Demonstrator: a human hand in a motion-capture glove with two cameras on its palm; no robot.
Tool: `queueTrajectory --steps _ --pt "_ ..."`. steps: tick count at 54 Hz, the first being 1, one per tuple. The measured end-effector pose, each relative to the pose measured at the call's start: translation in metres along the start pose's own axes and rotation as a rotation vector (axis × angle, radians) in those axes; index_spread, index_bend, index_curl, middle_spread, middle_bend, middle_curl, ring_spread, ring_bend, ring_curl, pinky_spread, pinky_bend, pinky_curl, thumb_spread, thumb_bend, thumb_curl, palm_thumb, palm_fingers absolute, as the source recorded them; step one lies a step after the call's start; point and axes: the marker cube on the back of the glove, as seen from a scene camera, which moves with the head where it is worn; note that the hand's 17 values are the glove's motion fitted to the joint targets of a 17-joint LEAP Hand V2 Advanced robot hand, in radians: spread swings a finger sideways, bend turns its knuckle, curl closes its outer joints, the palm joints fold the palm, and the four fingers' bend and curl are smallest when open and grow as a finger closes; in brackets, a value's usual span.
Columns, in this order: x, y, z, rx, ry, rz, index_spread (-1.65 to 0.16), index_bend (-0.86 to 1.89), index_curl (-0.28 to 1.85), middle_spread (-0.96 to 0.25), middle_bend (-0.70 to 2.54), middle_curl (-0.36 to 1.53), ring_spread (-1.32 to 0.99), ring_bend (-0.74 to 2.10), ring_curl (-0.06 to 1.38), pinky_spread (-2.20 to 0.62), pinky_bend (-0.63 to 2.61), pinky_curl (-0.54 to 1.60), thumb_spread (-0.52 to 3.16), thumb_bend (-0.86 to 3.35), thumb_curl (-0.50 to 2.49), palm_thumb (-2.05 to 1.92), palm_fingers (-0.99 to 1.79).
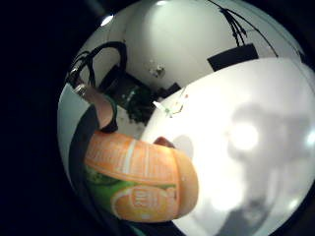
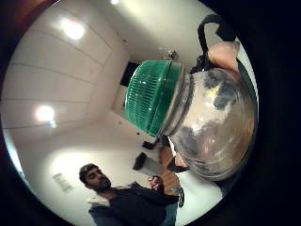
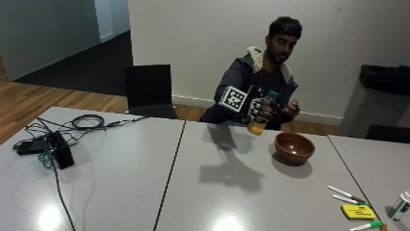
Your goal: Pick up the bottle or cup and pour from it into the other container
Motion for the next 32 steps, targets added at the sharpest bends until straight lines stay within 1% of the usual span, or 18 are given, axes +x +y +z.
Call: queueTrajectory --steps 1,4,6,12,23,32 --pt "-0.004 0.006 0.001 -0.032 0.037 -0.023 -0.29 0.15 0.34 -0.27 0.39 0.46 -0.17 0.58 0.42 -0.12 0.55 0.38 0.57 -0.04 0.57 0.87 1.25" --pt "-0.013 0.025 0.003 -0.193 0.16 -0.154 -0.29 0.15 0.34 -0.27 0.39 0.46 -0.17 0.58 0.42 -0.12 0.54 0.38 0.58 -0.04 0.57 0.87 1.25" --pt "-0.019 0.031 0.008 -0.241 0.249 -0.205 -0.29 0.15 0.35 -0.27 0.39 0.46 -0.17 0.58 0.42 -0.12 0.54 0.38 0.59 -0.04 0.57 0.87 1.25" --pt "-0.035 0.043 0.032 -0.254 0.51 -0.319 -0.29 0.15 0.35 -0.26 0.4 0.46 -0.17 0.58 0.42 -0.12 0.54 0.38 0.61 -0.04 0.56 0.87 1.25" --pt "-0.044 0.032 0.074 -0.373 0.894 -0.537 -0.29 0.15 0.35 -0.27 0.42 0.47 -0.18 0.57 0.42 -0.12 0.51 0.37 0.64 -0.03 0.55 0.89 1.23" --pt "-0.039 0.037 0.104 -0.454 1.158 -0.648 -0.3 0.15 0.36 -0.27 0.41 0.46 -0.18 0.56 0.42 -0.12 0.5 0.37 0.64 -0.03 0.55 0.91 1.23"
